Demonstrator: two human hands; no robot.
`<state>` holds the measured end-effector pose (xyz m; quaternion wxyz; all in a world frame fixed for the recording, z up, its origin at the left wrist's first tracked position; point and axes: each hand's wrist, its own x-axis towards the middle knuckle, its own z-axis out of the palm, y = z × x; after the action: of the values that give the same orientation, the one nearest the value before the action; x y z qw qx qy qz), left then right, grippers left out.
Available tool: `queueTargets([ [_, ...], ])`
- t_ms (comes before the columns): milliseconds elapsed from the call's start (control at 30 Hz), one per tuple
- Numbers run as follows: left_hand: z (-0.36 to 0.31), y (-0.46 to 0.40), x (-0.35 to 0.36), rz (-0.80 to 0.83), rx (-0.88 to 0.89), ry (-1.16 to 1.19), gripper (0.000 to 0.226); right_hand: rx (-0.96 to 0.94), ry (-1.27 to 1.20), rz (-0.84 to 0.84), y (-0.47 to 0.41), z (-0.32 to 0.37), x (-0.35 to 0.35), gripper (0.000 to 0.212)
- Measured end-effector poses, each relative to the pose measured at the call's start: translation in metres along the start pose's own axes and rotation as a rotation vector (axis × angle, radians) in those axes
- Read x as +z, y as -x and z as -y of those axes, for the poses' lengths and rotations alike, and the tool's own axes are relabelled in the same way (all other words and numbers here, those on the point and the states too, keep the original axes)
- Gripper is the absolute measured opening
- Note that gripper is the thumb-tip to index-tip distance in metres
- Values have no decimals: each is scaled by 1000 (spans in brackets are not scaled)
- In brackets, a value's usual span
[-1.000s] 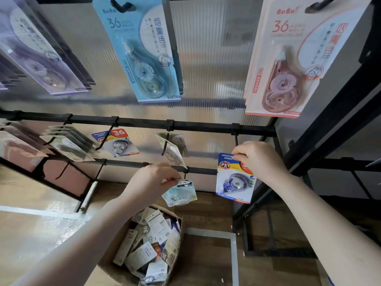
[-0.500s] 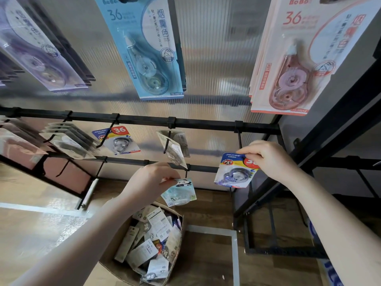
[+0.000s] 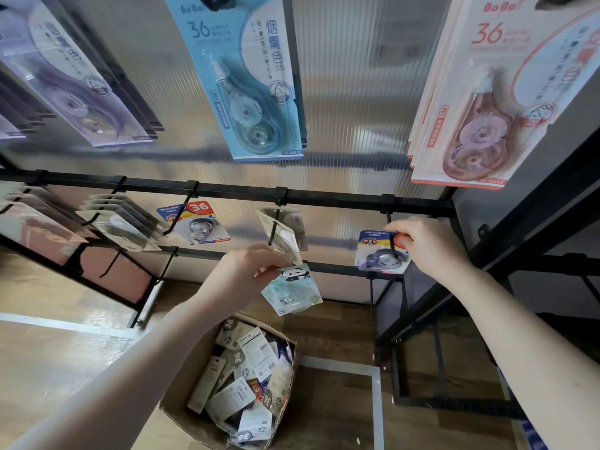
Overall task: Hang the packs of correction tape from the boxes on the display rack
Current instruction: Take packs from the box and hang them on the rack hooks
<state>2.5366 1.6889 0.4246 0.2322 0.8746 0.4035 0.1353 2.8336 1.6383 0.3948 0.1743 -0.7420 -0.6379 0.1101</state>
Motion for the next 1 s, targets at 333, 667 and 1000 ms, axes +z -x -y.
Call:
queueTargets([
  [333, -6, -4, -22, -35, -25, 70, 21, 57, 105, -50, -8, 16, -9, 38],
  [667, -17, 13, -68, -49, 11, 11, 20, 24, 90, -134, 28, 64, -17, 29],
  [1000, -37, 30, -174, -118, 61, -51, 20, 55, 69, -164, 49, 156, -82, 34],
])
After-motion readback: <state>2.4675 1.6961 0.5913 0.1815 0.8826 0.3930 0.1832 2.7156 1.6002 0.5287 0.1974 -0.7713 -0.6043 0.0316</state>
